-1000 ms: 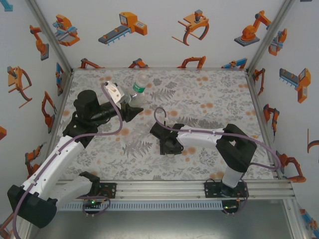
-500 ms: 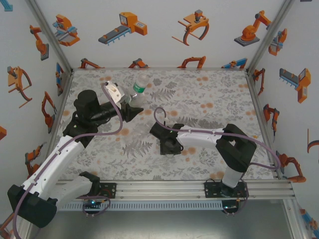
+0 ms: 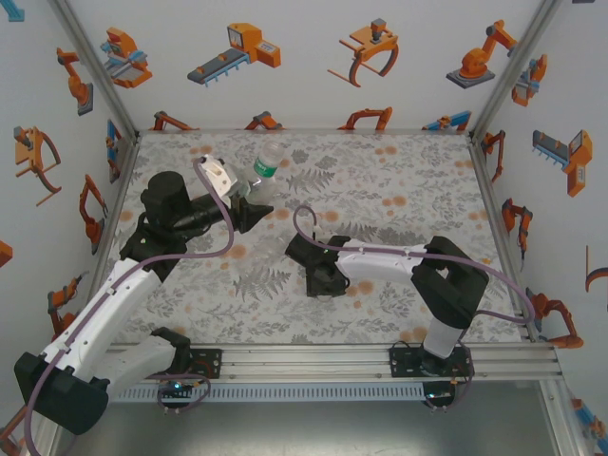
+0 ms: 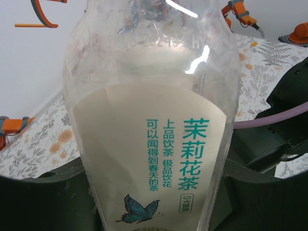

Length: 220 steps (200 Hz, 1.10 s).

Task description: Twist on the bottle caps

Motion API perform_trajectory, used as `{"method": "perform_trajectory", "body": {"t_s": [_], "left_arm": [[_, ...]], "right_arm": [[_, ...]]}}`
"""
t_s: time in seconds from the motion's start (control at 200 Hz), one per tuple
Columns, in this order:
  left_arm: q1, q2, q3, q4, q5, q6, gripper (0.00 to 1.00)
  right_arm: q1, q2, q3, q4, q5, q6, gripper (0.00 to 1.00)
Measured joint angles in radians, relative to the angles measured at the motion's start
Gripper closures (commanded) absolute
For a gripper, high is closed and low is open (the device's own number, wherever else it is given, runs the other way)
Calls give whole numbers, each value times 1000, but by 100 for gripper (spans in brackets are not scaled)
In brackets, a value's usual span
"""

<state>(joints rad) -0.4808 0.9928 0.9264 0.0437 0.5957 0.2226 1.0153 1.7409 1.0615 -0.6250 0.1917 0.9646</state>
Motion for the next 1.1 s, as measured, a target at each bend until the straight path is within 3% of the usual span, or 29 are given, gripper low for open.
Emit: {"method": "perform_trajectory", "body": {"t_s": [1.101], "left_arm": [[-3, 3, 0, -7, 0, 0, 100]], "right_arm": [[3, 4, 0, 8, 5, -11, 52]]}}
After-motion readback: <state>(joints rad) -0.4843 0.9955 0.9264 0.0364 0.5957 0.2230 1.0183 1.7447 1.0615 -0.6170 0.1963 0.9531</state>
